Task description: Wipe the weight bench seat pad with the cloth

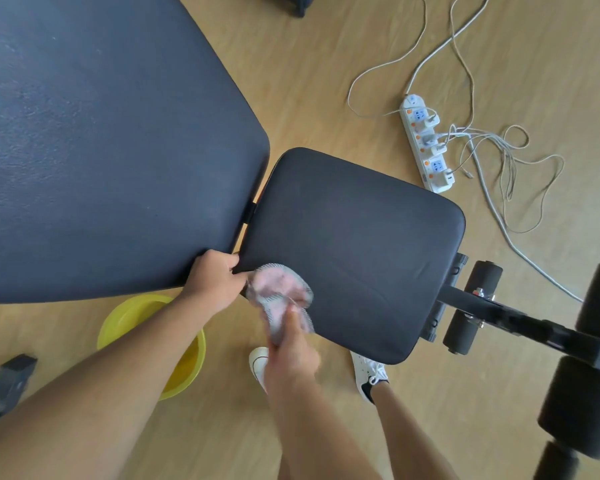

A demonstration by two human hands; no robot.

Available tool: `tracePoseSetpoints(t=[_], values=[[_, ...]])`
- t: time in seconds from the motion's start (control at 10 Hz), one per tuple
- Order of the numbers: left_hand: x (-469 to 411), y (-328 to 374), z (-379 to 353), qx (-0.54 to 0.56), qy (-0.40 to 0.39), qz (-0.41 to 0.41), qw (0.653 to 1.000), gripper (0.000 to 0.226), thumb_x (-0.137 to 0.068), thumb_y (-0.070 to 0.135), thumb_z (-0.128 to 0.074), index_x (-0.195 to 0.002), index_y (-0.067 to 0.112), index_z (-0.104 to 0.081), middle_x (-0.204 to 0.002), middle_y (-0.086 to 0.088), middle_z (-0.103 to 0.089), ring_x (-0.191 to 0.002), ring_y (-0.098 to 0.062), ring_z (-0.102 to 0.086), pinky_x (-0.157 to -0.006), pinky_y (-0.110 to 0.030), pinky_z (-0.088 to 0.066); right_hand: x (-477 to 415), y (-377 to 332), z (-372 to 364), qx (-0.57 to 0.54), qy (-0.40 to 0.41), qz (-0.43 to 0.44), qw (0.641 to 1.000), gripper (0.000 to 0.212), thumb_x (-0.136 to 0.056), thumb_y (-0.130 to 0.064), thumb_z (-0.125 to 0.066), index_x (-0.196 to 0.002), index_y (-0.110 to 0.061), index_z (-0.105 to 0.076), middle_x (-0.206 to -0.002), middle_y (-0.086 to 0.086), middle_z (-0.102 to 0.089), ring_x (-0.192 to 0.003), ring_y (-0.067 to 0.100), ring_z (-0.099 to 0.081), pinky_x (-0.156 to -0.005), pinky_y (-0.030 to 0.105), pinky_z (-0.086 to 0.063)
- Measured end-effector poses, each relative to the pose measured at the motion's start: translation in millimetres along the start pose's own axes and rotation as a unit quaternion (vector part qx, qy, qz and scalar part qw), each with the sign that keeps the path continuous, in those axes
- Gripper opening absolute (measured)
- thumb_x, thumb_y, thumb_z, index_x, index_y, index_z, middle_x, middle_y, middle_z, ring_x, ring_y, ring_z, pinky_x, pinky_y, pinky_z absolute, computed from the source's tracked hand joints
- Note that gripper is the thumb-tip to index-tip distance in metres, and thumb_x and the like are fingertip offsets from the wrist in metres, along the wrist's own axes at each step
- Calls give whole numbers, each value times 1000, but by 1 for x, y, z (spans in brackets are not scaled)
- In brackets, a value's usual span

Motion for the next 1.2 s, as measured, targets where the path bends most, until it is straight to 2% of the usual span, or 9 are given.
tracePoseSetpoints(t=[0.1,0.2,0.3,0.4,0.6,0.8,0.9,1.1,1.2], values=[[1,2,1,-6,-13,2,1000,60,-82,35,-81,-105,-17,-61,-96,-30,-69,-96,-48,-64,-77,-46,-54,-6,-27,85,92,112,27,989,32,-94,-39,-69,-95,-7,-71,-94,12,-74,-86,29,-71,-84,39,-60],[1,2,0,-2,-5,-3,1000,68,-84,34,-80,-118,-18,-52,-117,-35,-63,-112,-47,-57,-91,-53,-49,-2,-51,137,168,149,86,971,27,-93,-34,-70,-86,-7,-72,-79,12,-72,-64,26,-62,-58,25,-53],[0,0,-3,-2,-8,4,1000,66,-85,34,-79,-118,-17,-55,-117,-34,-65,-112,-47,-60,-91,-53,-50,-8,-91,153,175,229,148,946,27,-87,-28,-74,-74,-5,-67,-64,8,-62,-56,23,-52,-47,20,-43],[-2,-1,-4,-4,-10,11,1000,65,-85,35,-79,-123,-14,-59,-117,-32,-67,-111,-44,-63,-90,-50,-52,-25,-167,131,159,228,227,933,35,-86,-33,-75,-65,-9,-61,-61,7,-58,-60,19,-52,-55,28,-42],[-5,-7,-8,-4,-7,20,1000,66,-85,39,-78,-135,0,-61,-115,-25,-74,-108,-38,-69,-83,-42,-55,-57,-308,95,217,204,306,904,48,-76,-49,-82,-50,-20,-54,-50,-6,-50,-47,13,-44,-47,24,-34],[-8,-9,-9,-8,-13,21,1000,63,-84,40,-79,-128,-2,-66,-114,-26,-73,-109,-41,-68,-86,-45,-55,-57,-227,133,269,219,267,899,51,-79,-53,-78,-56,-15,-54,-53,1,-52,-52,19,-50,-54,30,-38],[-9,-9,-8,-32,-12,0,999,38,-82,43,-78,-90,8,-65,-100,-22,-76,-97,-39,-71,-77,-42,-57,-41,-156,153,320,200,257,889,51,-84,-37,-79,-50,-11,-52,-46,3,-49,-48,18,-45,-52,30,-37],[0,-8,-11,8,20,-9,1000,35,-85,39,-74,-92,4,-72,-73,-8,-70,-75,-35,-64,-55,-32,-47,-6,-103,191,431,97,205,873,42,-81,-7,-79,-51,-12,-49,-32,-7,-48,-38,14,-41,-36,26,-31],[56,-34,-26,210,37,53,976,44,-89,46,-64,-129,27,-68,-120,2,-75,-106,-22,-71,-94,-47,-56,25,-135,234,439,27,282,853,36,-75,17,-75,-78,-18,-72,-70,-10,-76,-64,8,-70,-60,17,-56]])
Point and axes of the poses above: each hand's wrist, its own x-axis away from the middle knuckle, its own z-axis out of the back of the hand, y = z × x, the point moved 4 cm from there along -x, towards the middle knuckle
